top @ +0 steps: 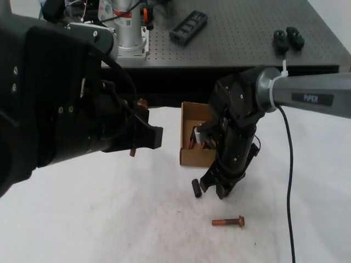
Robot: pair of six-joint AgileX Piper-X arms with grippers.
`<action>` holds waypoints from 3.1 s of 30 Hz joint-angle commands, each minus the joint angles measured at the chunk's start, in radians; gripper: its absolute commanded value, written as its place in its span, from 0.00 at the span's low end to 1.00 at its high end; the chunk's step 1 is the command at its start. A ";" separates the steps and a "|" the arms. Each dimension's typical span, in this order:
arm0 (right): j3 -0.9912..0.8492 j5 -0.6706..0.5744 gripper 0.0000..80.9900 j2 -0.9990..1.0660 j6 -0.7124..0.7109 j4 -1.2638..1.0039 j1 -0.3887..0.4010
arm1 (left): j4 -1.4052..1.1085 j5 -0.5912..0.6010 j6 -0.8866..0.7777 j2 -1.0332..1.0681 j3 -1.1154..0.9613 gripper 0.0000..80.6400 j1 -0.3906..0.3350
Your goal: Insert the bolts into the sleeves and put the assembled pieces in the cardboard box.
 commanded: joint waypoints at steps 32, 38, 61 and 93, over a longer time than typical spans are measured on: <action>0.878 -0.760 0.02 -0.932 0.602 -1.299 0.134 | -0.625 0.696 -0.426 0.151 -0.004 0.01 0.076; 0.866 -0.747 0.02 -0.930 0.625 -1.358 0.128 | -0.625 0.742 -0.428 0.151 -0.004 0.01 0.076; 0.861 -0.674 0.02 -0.892 0.660 -1.453 0.128 | -0.625 0.835 -0.416 0.151 -0.004 0.01 0.076; 0.215 -0.244 0.02 -0.379 0.230 -0.700 -0.107 | -0.148 0.558 -0.188 0.228 -0.004 0.62 0.079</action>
